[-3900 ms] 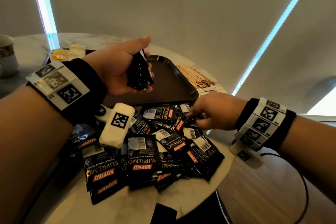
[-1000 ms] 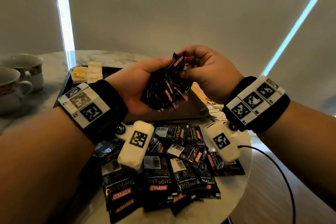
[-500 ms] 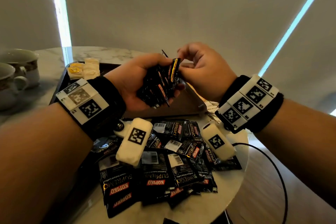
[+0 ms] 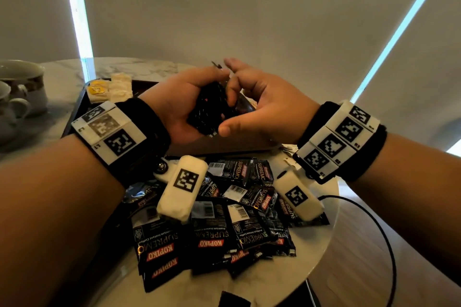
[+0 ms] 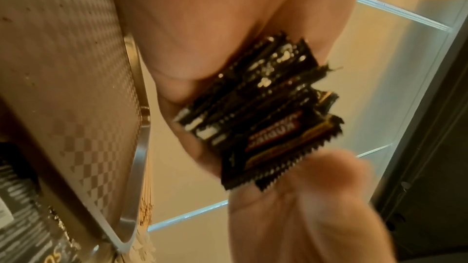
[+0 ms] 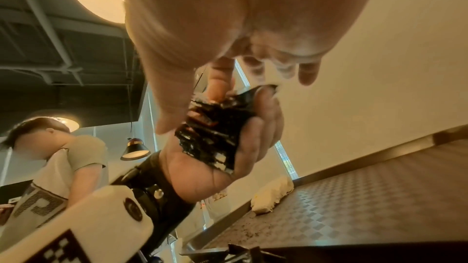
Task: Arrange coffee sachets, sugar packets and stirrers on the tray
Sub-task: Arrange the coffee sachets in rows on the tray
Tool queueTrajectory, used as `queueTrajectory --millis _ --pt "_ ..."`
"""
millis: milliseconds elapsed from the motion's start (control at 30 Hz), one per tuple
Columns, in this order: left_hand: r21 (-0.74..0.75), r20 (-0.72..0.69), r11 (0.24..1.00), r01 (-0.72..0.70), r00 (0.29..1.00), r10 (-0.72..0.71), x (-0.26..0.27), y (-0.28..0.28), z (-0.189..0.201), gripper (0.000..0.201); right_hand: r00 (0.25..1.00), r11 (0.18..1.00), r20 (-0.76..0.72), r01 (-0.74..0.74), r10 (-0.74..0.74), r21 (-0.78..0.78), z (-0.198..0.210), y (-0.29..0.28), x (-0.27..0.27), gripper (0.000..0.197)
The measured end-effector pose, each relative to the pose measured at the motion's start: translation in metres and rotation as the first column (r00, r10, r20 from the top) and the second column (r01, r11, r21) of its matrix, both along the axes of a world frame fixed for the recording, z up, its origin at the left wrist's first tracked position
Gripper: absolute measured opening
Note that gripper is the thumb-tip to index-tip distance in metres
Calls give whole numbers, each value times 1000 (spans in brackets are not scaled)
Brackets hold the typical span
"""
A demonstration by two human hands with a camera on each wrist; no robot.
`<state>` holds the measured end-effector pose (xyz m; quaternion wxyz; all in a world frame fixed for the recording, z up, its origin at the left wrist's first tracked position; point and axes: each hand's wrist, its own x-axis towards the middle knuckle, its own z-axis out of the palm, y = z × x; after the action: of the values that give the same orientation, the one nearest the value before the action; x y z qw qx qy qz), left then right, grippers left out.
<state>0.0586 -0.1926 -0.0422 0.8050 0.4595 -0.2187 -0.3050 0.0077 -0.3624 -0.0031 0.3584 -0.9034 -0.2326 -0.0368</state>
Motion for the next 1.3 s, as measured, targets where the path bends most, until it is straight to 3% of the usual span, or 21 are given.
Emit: queueTrajectory --millis 133,233,333,467,567,733,833,900,933,1000,1067,1167,1233,1300 --pt "55 -54 968 -246 967 249 4 5 2 25 985 990 -115 136 -132 25 0 -27 -6 38" --pt "79 -57 930 -360 929 365 8 10 4 34 924 948 -312 128 -220 -290 -1 -61 -14 36" --pt "74 -71 921 -384 919 389 11 14 7 39 806 787 -489 -48 -333 -615 -14 -73 -28 40" --pt "96 -79 921 -376 920 384 14 18 10 56 801 612 -446 -130 -399 -780 -36 -63 -36 37" --pt "99 -71 919 -382 918 390 16 20 10 68 801 585 -436 -136 -410 -799 -42 -61 -34 31" --pt "109 -37 926 -362 929 367 14 17 5 46 856 536 -310 -46 -413 -843 -28 -71 -32 20" --pt "115 -10 937 -331 942 334 11 13 5 40 871 743 -203 234 -447 -627 -5 -81 -25 30" --pt "121 16 957 -265 964 265 5 11 8 30 879 893 -200 388 -432 -226 10 -79 -19 30" --pt "133 42 963 -237 972 233 1 10 10 29 890 916 -242 400 -387 6 15 -74 -16 28" --pt "160 89 970 -185 981 172 -7 7 11 38 910 852 -332 369 -249 372 19 -57 -12 24" --pt "175 112 979 -103 990 84 -12 4 10 49 923 753 -371 316 -103 577 19 -34 -8 24" --pt "146 129 989 -16 992 -3 -16 0 8 46 953 706 -303 235 -30 668 15 -2 -3 22" --pt "108 108 993 -38 994 26 -15 1 9 38 960 751 -247 262 -136 606 10 10 0 18" --pt "82 113 994 -70 992 61 -12 6 11 37 948 835 -167 318 -272 449 6 14 4 19"
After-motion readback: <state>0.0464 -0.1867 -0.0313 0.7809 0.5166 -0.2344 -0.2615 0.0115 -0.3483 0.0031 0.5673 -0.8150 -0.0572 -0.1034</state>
